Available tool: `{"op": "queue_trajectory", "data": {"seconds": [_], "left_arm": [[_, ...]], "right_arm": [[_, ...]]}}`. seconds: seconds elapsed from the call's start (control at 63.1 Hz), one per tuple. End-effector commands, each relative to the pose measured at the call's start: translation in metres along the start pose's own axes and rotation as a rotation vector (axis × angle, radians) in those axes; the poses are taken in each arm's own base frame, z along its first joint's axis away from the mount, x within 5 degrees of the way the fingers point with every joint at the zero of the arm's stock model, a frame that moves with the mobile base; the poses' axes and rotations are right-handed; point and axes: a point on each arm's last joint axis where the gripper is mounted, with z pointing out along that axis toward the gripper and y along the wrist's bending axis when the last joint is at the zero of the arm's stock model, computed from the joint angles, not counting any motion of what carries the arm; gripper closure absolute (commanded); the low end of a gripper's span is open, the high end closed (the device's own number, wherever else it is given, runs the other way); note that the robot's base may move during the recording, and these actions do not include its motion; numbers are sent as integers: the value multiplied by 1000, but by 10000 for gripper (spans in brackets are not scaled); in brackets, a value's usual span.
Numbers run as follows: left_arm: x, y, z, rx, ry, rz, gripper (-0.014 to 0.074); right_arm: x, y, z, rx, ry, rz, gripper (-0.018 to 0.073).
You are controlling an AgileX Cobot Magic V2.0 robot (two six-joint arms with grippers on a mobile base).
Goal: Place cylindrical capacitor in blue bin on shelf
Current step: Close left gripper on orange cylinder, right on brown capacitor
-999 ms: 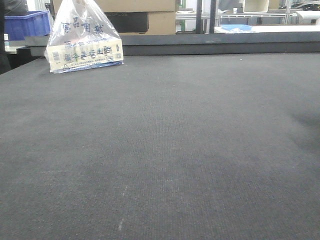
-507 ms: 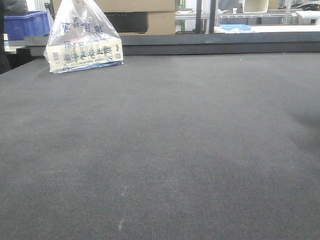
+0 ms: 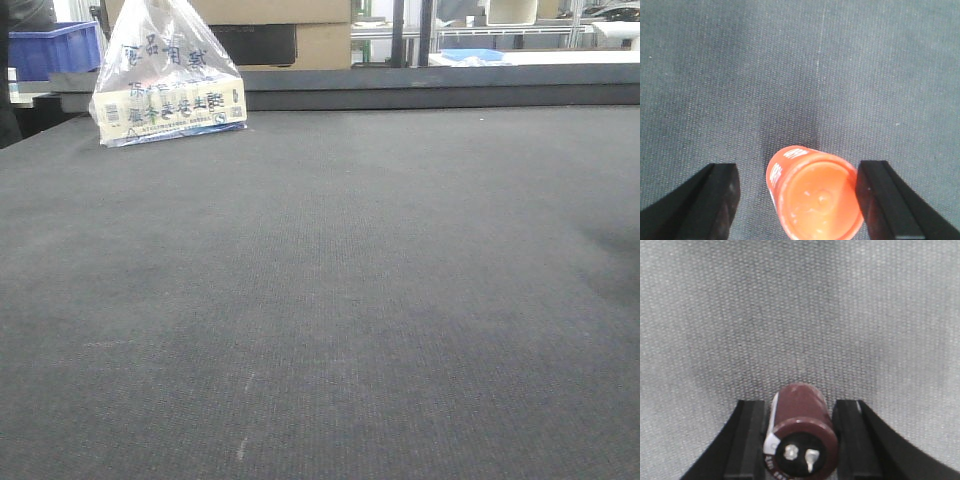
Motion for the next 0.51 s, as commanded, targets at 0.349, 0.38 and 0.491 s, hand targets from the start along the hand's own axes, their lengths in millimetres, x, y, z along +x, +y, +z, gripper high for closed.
{"op": "queue_trajectory", "data": {"seconds": [0.349,0.38,0.491], "left_arm": [[7,1,4,-16,80,14,97],[7,1,4,-16,82,14,97],[7,1,4,-16,82,14,98]], "right_arm": [[-6,0,-2,-4,-52,-3,727],[-6,0,-2,-4,-56,-3,727],[-7,0,-2,-6,-66,-3,727]]}}
